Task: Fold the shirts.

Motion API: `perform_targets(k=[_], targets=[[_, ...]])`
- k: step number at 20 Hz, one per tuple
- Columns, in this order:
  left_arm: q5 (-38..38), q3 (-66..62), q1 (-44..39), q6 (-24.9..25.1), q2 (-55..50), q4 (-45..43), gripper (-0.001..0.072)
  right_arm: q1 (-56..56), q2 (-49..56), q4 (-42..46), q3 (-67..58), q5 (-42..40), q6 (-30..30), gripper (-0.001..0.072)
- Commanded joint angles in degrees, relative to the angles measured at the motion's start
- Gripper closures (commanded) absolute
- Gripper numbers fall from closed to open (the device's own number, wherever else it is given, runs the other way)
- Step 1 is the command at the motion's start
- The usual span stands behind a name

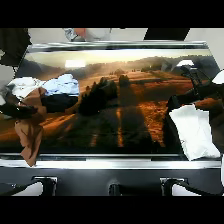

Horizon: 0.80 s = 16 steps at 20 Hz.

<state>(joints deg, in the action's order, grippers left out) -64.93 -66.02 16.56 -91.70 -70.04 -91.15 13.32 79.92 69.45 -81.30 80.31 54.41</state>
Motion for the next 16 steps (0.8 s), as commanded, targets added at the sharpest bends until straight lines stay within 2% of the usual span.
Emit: perform_targets(k=[1,4,8,12,15,16], targets=[[11.93,-1.77,-2.08,-4.83,14.75,10.23,0.0687,0.04,-0.04,-0.07,0.02,0.48,0.87,0.0043],[17.03,-1.77,-8.66,-4.90,27.45,19.37,0.0687,0.04,-0.04,-0.07,0.00,2.10,0.85,0.0043],[23.04,-1.77,-25.18,-4.85,33.59,30.23,0.0687,0.07,-0.63,-1.11,-0.07,4.96,0.81,0.0043],[30.64,-1.75,-44.41,-4.87,29.07,30.77,0.0687,0.07,-5.81,-1.25,-0.07,5.01,0.76,0.0042],[28.94,-1.75,-51.69,-4.74,20.39,30.64,0.0687,0.07,-11.61,-0.57,-0.04,4.35,0.61,0.0040],[27.30,-1.75,-52.81,-3.13,16.65,30.56,0.0686,0.07,-13.33,-0.17,-0.04,4.79,0.66,0.0040]])
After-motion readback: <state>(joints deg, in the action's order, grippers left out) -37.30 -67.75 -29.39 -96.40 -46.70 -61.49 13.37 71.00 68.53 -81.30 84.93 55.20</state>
